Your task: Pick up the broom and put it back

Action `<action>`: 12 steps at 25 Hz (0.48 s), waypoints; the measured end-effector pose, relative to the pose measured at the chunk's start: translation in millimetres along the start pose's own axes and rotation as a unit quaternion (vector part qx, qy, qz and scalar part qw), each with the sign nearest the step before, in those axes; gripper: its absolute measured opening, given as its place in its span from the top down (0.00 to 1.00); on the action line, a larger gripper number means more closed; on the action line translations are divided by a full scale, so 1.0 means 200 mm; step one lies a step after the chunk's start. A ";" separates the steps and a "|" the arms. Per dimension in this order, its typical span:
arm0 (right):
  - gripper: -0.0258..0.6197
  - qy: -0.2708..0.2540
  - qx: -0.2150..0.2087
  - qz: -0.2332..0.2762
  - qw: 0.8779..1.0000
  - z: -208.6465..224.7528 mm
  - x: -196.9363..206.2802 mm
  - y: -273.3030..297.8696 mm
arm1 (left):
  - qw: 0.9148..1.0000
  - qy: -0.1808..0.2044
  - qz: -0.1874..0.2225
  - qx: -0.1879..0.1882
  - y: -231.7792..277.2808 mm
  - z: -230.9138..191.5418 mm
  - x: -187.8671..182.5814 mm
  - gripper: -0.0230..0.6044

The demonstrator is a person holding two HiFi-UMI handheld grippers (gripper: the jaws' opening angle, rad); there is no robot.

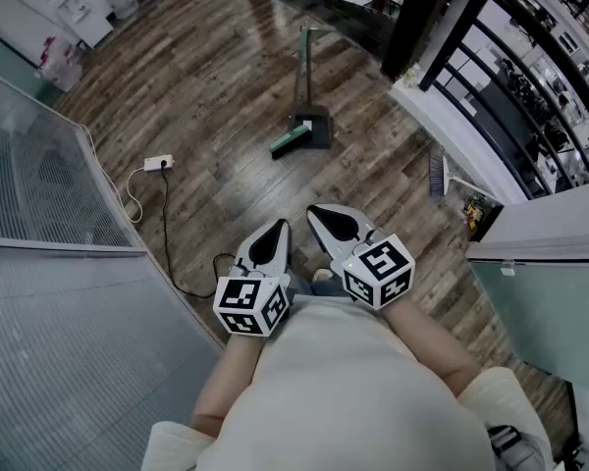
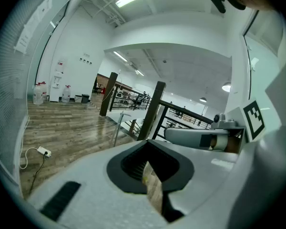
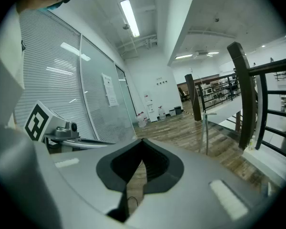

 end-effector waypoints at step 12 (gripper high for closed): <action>0.95 -0.021 -0.019 0.003 1.000 -0.03 0.03 -0.11 | 1.000 0.018 0.007 -0.009 -0.03 0.13 0.01 0.95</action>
Point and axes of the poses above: the fingertips, and each gripper's own axes: y forward along the fingers, z to its right, x out of its underside, the point moved 4 cm from there along -y, backward along the fingers, and after that the axes turned 8 degrees about -z, right-handed, at the moved point
